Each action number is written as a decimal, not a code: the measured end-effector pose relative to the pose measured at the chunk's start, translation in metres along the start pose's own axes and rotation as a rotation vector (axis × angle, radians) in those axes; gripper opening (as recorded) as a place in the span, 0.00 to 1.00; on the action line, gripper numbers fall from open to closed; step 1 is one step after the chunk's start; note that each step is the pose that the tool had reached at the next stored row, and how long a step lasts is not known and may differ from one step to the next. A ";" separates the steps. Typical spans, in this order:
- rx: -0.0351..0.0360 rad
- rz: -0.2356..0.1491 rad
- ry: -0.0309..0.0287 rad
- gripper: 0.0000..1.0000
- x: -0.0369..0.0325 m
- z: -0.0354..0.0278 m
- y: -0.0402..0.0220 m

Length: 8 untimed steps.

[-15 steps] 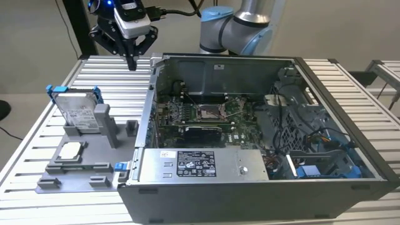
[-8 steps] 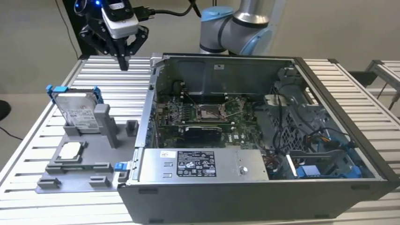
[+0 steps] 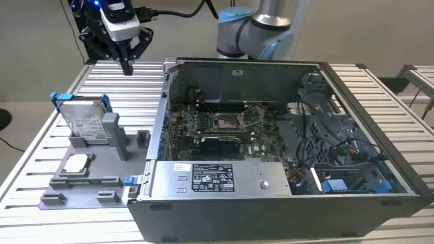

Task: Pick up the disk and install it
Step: 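Reach for the disk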

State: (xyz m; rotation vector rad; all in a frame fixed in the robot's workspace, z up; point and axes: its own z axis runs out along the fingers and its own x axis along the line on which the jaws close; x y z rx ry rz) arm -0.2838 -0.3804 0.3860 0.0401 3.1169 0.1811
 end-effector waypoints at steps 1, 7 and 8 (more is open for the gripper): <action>0.0000 0.000 0.0000 0.00 0.0026 0.0003 0.0006; 0.0000 -0.001 0.0001 0.00 0.0210 0.0016 0.0023; 0.0000 -0.001 0.0001 0.00 0.0251 0.0017 0.0022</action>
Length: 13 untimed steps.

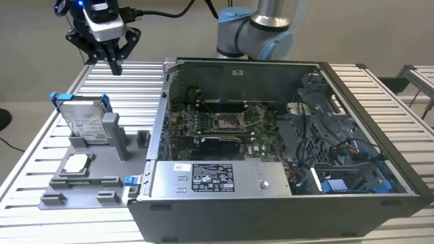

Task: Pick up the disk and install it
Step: 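Reach for the disk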

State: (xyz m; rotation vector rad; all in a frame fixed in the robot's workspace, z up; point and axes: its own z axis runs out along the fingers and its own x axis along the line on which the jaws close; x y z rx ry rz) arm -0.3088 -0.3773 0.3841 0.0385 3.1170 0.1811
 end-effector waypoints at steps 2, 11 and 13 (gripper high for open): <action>0.0000 0.000 0.0000 0.00 0.0085 0.0002 -0.0002; 0.0000 -0.002 0.0002 0.00 0.0474 0.0008 -0.0013; 0.0000 -0.002 0.0002 0.00 0.0563 0.0010 -0.0016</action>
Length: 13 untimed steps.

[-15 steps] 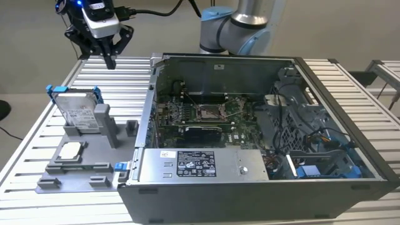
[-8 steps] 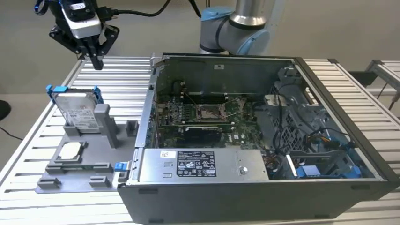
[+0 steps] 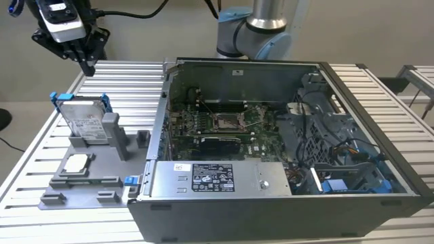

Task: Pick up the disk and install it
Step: 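Reach for the disk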

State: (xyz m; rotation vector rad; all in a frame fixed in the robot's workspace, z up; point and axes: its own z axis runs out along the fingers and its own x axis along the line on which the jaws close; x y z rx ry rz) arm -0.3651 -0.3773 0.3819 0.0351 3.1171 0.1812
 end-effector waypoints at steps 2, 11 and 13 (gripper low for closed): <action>0.0000 0.000 0.0000 0.00 0.0089 0.0003 -0.0003; 0.0000 0.000 0.0000 0.00 0.0463 0.0016 -0.0055; 0.0000 -0.001 0.0001 0.00 0.0503 0.0016 -0.0085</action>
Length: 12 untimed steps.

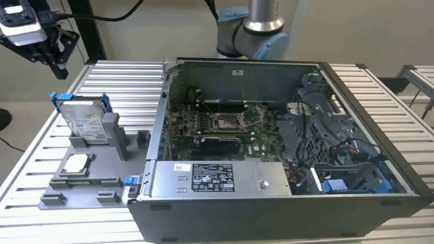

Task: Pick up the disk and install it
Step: 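Reach for the disk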

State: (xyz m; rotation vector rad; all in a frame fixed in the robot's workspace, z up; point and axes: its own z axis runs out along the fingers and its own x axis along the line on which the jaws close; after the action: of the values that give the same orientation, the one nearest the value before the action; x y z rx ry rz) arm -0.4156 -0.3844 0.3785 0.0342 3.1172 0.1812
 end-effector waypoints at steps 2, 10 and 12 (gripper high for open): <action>0.0000 0.000 0.0000 0.00 0.0026 0.0002 -0.0023; 0.0002 0.002 0.0127 0.00 0.0054 0.0017 -0.0058; 0.0004 0.002 0.0136 0.00 0.0055 0.0016 -0.0059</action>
State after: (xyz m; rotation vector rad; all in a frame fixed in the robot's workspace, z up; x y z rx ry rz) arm -0.4211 -0.3899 0.3761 0.0361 3.1309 0.1816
